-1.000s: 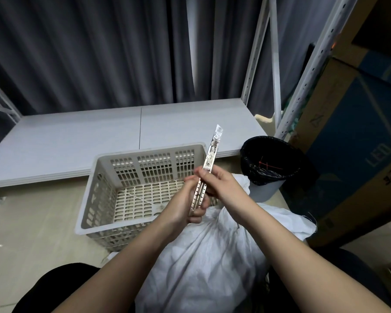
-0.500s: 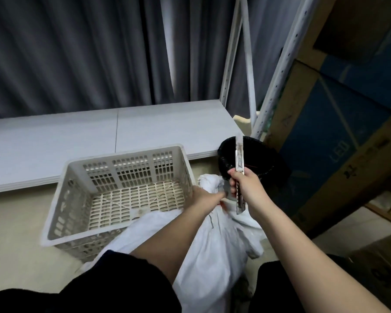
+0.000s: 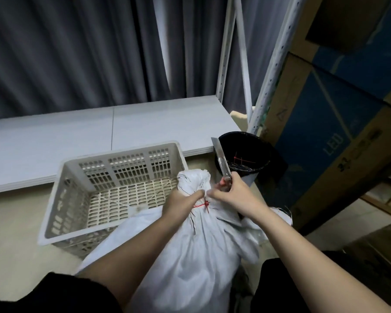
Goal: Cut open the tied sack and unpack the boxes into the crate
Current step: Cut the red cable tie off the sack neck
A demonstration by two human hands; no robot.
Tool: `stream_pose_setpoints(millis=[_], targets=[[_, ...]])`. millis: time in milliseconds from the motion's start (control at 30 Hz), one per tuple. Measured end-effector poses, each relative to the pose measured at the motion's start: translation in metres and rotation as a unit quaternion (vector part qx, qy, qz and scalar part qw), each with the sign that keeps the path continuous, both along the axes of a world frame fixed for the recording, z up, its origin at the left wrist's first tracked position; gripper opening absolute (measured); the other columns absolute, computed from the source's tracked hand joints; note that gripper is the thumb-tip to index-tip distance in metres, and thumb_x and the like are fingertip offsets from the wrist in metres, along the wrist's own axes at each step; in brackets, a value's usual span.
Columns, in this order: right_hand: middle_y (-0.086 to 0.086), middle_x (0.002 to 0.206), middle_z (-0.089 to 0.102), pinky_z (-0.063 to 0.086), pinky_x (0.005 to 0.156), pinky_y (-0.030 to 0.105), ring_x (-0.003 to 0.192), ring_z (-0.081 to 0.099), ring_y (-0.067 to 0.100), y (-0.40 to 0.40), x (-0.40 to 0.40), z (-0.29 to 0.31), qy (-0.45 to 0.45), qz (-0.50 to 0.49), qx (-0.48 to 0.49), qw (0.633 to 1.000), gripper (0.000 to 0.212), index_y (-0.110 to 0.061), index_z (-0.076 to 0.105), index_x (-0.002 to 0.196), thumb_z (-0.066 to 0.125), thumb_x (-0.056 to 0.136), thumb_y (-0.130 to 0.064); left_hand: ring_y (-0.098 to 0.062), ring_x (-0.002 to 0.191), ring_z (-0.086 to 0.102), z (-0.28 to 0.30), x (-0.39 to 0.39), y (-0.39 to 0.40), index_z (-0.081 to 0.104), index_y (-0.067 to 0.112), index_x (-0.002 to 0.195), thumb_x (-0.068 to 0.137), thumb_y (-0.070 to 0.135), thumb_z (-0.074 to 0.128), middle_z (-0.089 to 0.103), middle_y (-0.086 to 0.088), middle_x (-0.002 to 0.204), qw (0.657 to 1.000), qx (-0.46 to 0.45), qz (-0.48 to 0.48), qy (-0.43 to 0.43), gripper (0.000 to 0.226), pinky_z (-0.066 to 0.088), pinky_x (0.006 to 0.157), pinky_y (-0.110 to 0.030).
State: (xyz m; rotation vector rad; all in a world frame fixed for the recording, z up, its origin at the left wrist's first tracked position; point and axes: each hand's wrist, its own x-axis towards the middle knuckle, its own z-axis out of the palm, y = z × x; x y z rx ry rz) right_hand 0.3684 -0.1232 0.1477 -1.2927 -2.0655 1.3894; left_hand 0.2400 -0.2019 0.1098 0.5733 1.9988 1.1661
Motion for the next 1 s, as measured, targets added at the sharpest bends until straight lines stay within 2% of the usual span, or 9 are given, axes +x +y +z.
stream_pose_setpoints(millis=[133,233,400,567,633,733,800,900,1000], targets=[[-0.007,0.11,0.056,0.043,0.079,0.013,0.097,0.056,0.003,-0.052,-0.001,-0.006,0.004,0.052,0.032,0.998,0.061,-0.025,0.041,0.097,0.085,0.06,-0.043,-0.022,0.085,0.068,0.027,-0.013,-0.034,0.071,0.018,0.088,0.056,0.053,0.062,0.073,-0.001,0.088,0.999,-0.002,0.046,0.016,0.048,0.055,0.084,-0.039],[-0.005,0.111,0.055,0.045,0.092,0.027,0.108,0.054,0.011,-0.088,-0.012,-0.011,0.007,0.04,0.096,0.995,0.077,-0.02,0.04,0.105,0.081,0.051,-0.055,-0.023,0.082,0.07,0.036,-0.015,-0.051,0.07,0.014,0.084,0.062,0.044,0.071,0.074,-0.005,0.085,0.995,0.025,0.076,-0.066,0.037,0.056,0.083,-0.042],[-0.002,0.095,0.056,0.043,0.082,0.035,0.096,0.056,0.022,-0.115,-0.036,-0.007,-0.002,0.012,0.204,0.979,0.062,-0.018,0.035,0.096,0.081,0.062,-0.041,-0.028,0.084,0.07,0.05,-0.022,-0.07,0.07,0.003,0.099,0.056,0.042,0.078,0.073,-0.015,0.094,0.972,0.055,0.112,-0.199,0.058,0.055,0.08,-0.039],[-0.008,0.095,0.062,0.048,0.082,0.031,0.095,0.062,0.014,-0.104,-0.047,-0.008,0.028,0.011,0.106,0.994,0.053,-0.015,0.042,0.1,0.081,0.066,-0.027,-0.01,0.056,0.07,0.058,-0.046,-0.097,0.068,0.011,0.091,0.09,0.028,0.06,0.074,0.0,0.068,0.957,0.075,-0.028,-0.278,0.019,0.055,0.051,-0.02],[-0.009,0.094,0.063,0.048,0.079,0.025,0.093,0.063,0.011,-0.098,-0.051,-0.006,0.053,0.017,0.067,0.996,0.05,-0.014,0.044,0.099,0.081,0.066,-0.02,-0.008,0.076,0.072,0.052,-0.063,-0.105,0.064,0.01,0.108,0.091,0.025,0.059,0.076,0.0,0.089,0.957,0.1,-0.081,-0.26,0.023,0.055,0.062,-0.018],[-0.01,0.093,0.063,0.045,0.071,0.014,0.081,0.061,-0.007,-0.092,-0.058,-0.002,0.08,0.045,0.023,0.996,0.049,-0.013,0.047,0.101,0.082,0.067,-0.013,-0.009,0.11,0.064,0.037,-0.077,-0.113,0.051,0.012,0.132,0.077,0.036,0.072,0.066,0.001,0.124,0.961,0.109,-0.162,-0.197,0.063,0.051,0.087,-0.019],[-0.01,0.097,0.064,0.045,0.072,0.006,0.08,0.06,-0.013,-0.09,-0.062,-0.001,0.095,0.072,-0.014,0.993,0.051,-0.014,0.049,0.106,0.083,0.067,-0.009,-0.014,0.108,0.066,0.028,-0.077,-0.112,0.053,0.01,0.129,0.07,0.03,0.074,0.067,-0.004,0.121,0.961,0.153,-0.127,-0.19,0.066,0.053,0.086,-0.023],[-0.005,0.107,0.067,0.05,0.085,0.016,0.097,0.065,0.001,-0.09,-0.067,-0.006,0.12,0.08,-0.061,0.988,0.059,-0.016,0.051,0.115,0.084,0.067,-0.007,-0.02,0.096,0.069,0.021,-0.068,-0.105,0.061,0.009,0.114,0.067,0.02,0.074,0.071,-0.009,0.108,0.965,0.205,-0.043,-0.16,0.05,0.055,0.079,-0.026],[-0.005,0.107,0.068,0.051,0.086,0.02,0.098,0.066,0.004,-0.088,-0.069,-0.013,0.141,0.063,-0.086,0.984,0.055,-0.017,0.051,0.114,0.082,0.07,-0.007,-0.023,0.093,0.07,0.018,-0.066,-0.095,0.066,0.012,0.104,0.079,0.018,0.075,0.073,-0.011,0.102,0.964,0.218,0.007,-0.151,0.028,0.057,0.077,-0.03]])
